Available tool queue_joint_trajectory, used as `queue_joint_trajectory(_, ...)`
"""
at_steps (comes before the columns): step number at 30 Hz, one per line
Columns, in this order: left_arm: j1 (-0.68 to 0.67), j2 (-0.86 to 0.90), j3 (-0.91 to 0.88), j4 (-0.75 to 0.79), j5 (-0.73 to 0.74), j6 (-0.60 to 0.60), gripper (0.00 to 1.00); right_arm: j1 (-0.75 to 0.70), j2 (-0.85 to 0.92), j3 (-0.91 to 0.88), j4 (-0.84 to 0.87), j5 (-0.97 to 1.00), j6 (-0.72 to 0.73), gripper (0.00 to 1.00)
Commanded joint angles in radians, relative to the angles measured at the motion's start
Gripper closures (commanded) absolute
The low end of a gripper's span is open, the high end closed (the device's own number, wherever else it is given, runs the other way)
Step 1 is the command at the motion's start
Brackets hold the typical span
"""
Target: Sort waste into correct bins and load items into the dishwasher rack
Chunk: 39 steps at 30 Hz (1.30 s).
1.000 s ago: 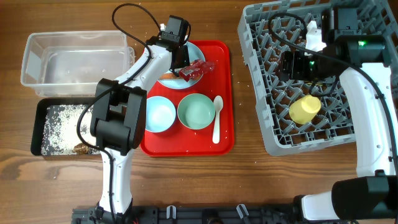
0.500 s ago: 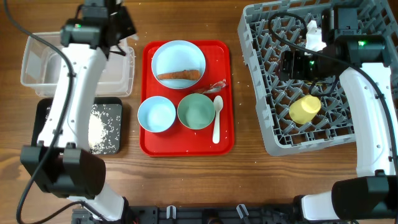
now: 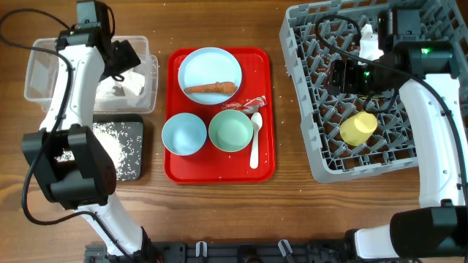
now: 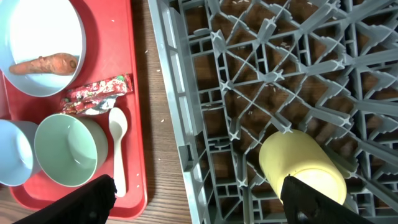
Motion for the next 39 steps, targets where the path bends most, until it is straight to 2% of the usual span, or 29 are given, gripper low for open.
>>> queue_joint_trajectory(1, 0.004, -0.069, 0.043, -0.005, -0.003, 0.002, 0.06, -0.001, -0.005, -0.004, -0.001, 0.017, -0.02, 0.12)
queue_joint_trajectory(2, 0.002, -0.087, 0.044, -0.009, 0.018, 0.003, 0.08, -0.001, -0.005, -0.004, 0.0, 0.017, -0.02, 0.12)
queue_joint_trajectory(3, -0.006, -0.117, 0.044, -0.008, 0.111, 0.067, 0.07, -0.001, -0.005, -0.004, 0.002, 0.017, -0.019, 0.12)
queue_joint_trajectory(4, -0.029, -0.156, 0.044, -0.008, 0.312, 0.27, 0.03, -0.001, -0.005, -0.004, 0.006, 0.017, -0.019, 0.12)
queue_joint_trajectory(5, -0.071, -0.188, 0.044, -0.027, 0.456, 0.406, 0.02, -0.001, -0.005, -0.004, 0.008, 0.017, -0.019, 0.12)
queue_joint_trajectory(6, -0.142, -0.203, 0.044, -0.047, 0.474, 0.455, 0.02, -0.001, -0.005, -0.004, 0.01, 0.016, -0.016, 0.12)
queue_joint_trajectory(8, -0.244, -0.194, 0.037, -0.061, 0.442, 0.497, 0.01, -0.001, -0.005, -0.004, 0.009, 0.014, -0.017, 0.12)
queue_joint_trajectory(11, -0.406, -0.109, 0.021, -0.057, 0.217, 0.502, 0.01, -0.001, -0.005, -0.004, 0.003, 0.014, -0.018, 0.12)
queue_joint_trajectory(12, -0.435, -0.072, 0.021, -0.057, 0.183, 0.539, 0.02, -0.001, -0.005, -0.004, 0.003, 0.014, -0.018, 0.12)
queue_joint_trajectory(17, -0.447, 0.108, 0.021, -0.033, 0.189, 0.811, 0.01, -0.001, -0.005, -0.004, 0.004, 0.014, -0.02, 0.12)
queue_joint_trajectory(19, -0.447, 0.181, 0.021, -0.011, 0.188, 0.88, 0.01, -0.001, -0.005, -0.004, 0.005, 0.015, -0.02, 0.12)
queue_joint_trajectory(21, -0.447, 0.246, 0.021, 0.063, 0.189, 0.882, 0.03, -0.001, -0.005, -0.004, 0.007, 0.015, -0.021, 0.12)
queue_joint_trajectory(27, -0.439, 0.29, 0.021, 0.149, 0.189, 0.882, 0.11, -0.001, -0.005, -0.005, 0.011, 0.018, -0.021, 0.12)
queue_joint_trajectory(30, -0.439, 0.29, 0.021, 0.141, 0.21, 0.881, 0.28, -0.001, -0.005, -0.005, 0.011, 0.018, -0.021, 0.12)
queue_joint_trajectory(31, -0.439, 0.29, 0.021, 0.12, 0.248, 0.877, 0.37, -0.001, -0.005, -0.005, 0.012, 0.018, -0.021, 0.12)
queue_joint_trajectory(33, -0.439, 0.29, 0.017, 0.085, 0.309, 0.831, 0.47, -0.001, -0.005, -0.005, 0.012, 0.018, -0.021, 0.12)
queue_joint_trajectory(35, -0.439, 0.29, -0.014, 0.075, 0.332, 0.745, 0.62, -0.001, -0.005, -0.005, 0.011, 0.018, -0.021, 0.12)
queue_joint_trajectory(37, -0.439, 0.29, -0.03, 0.07, 0.331, 0.67, 0.66, -0.001, -0.005, -0.005, 0.011, 0.018, -0.021, 0.12)
queue_joint_trajectory(39, -0.439, 0.29, -0.03, 0.077, 0.33, 0.617, 0.75, -0.001, -0.005, -0.005, 0.011, 0.018, -0.021, 0.12)
